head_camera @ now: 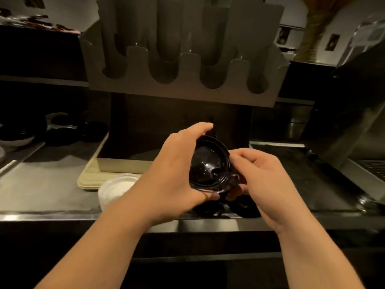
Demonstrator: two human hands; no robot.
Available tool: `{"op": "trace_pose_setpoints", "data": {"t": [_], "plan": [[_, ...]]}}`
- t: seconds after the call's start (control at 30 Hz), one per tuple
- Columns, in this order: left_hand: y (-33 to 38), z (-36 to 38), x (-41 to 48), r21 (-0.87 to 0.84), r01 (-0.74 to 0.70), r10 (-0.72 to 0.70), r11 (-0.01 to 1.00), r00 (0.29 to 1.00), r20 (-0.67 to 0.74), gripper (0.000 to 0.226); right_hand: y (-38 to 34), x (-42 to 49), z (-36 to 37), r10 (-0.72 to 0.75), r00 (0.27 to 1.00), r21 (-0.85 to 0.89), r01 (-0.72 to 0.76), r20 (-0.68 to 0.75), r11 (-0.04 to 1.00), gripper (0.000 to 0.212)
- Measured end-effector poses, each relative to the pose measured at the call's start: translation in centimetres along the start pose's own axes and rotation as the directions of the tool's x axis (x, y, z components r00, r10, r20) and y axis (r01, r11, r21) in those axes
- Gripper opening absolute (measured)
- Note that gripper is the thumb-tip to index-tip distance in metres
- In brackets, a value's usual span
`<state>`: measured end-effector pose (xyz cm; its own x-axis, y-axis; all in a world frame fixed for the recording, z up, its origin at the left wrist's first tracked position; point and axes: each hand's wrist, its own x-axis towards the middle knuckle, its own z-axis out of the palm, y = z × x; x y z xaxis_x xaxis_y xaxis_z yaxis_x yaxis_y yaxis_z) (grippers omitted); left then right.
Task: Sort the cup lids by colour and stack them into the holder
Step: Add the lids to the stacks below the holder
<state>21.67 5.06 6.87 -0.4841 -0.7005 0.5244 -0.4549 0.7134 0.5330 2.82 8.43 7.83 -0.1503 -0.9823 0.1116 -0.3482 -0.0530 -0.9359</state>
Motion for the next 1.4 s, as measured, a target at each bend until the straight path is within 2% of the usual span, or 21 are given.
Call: {"op": "trace_pose_setpoints", "data": {"t": [0.07, 0.1, 0.17, 0.23, 0.33, 0.43, 0.53, 0.6, 0.7, 0.9, 1.0, 1.1, 1.2, 1.4], "plan": [[1.0, 1.6, 1.5, 0.001, -0.01, 0.01, 1.0, 1.0, 0.026, 0.114, 0.2, 0.3, -2.2, 0.014, 0.999, -0.045, -0.015, -0.031, 0.999, 0.045], [1.4, 2.4, 2.3, -0.008, -0.009, 0.009, 1.0, 0.999, 0.041, 0.114, 0.2, 0.5, -3.1, 0.026, 0.998, -0.08, -0.03, -0.05, 0.996, 0.042], [2.0, 3.7, 3.6, -0.02, 0.002, -0.001, 1.0, 0.998, 0.069, 0.115, 0.9, 1.0, -4.4, 0.045, 0.994, -0.178, -0.061, -0.095, 0.982, 0.019], [1.9, 4.2, 4.2, -0.015, 0.021, -0.019, 1.0, 0.996, 0.092, 0.12, 1.8, 1.6, -4.8, 0.093, 0.988, -0.215, -0.118, -0.121, 0.97, 0.016], [0.6, 3.5, 3.6, 0.087, 0.083, -0.094, 0.993, 0.986, 0.139, 0.125, 3.4, 2.2, -4.4, 0.143, 0.981, -0.144, -0.162, -0.13, 0.976, 0.023], [-1.6, 3.1, 1.5, 0.174, 0.207, -0.238, 0.963, 0.954, 0.184, 0.118, 4.4, 2.8, -3.7, 0.13, 0.976, -0.101, -0.149, -0.174, 0.984, 0.019], [-3.0, 3.7, -0.4, 0.06, 0.366, -0.371, 0.929, 0.908, 0.196, 0.122, 4.8, 3.6, -2.2, 0.119, 0.983, -0.186, -0.144, -0.139, 0.972, 0.017], [-3.3, 4.4, -1.3, -0.041, 0.423, -0.408, 0.905, 0.893, 0.191, 0.126, 4.7, 3.8, -0.8, 0.1, 0.991, -0.279, -0.122, -0.091, 0.953, 0.015], [-3.3, 5.7, -1.5, -0.13, 0.451, -0.437, 0.883, 0.891, 0.12, 0.127, 4.2, 4.3, 0.6, 0.076, 0.994, -0.363, -0.098, -0.076, 0.927, 0.009], [-3.7, 6.9, -1.6, -0.273, 0.483, -0.497, 0.832, 0.868, 0.024, 0.117, 2.6, 4.8, 1.0, 0.025, 0.982, -0.359, -0.092, -0.186, 0.929, 0.006], [-3.7, 7.2, -1.7, -0.301, 0.487, -0.509, 0.82, 0.861, 0.005, 0.113, 2.7, 5.2, 1.9, 0.015, 0.986, -0.37, -0.076, -0.165, 0.926, 0.009], [-3.8, 7.4, -1.9, -0.314, 0.505, -0.533, 0.804, 0.846, -0.004, 0.118, 3.5, 5.2, 3.1, 0.044, 0.992, -0.495, -0.096, -0.115, 0.864, 0.009], [-3.9, 7.6, -2.0, -0.314, 0.521, -0.552, 0.794, 0.834, -0.01, 0.125, 3.9, 4.8, 3.7, 0.022, 0.99, -0.604, -0.101, -0.136, 0.791, 0.009], [-4.5, 7.6, -2.4, -0.301, 0.53, -0.552, 0.793, 0.834, 0.014, 0.108, 2.9, 4.3, 4.3, -0.051, 0.982, -0.753, -0.107, -0.183, 0.649, 0.007]]}}
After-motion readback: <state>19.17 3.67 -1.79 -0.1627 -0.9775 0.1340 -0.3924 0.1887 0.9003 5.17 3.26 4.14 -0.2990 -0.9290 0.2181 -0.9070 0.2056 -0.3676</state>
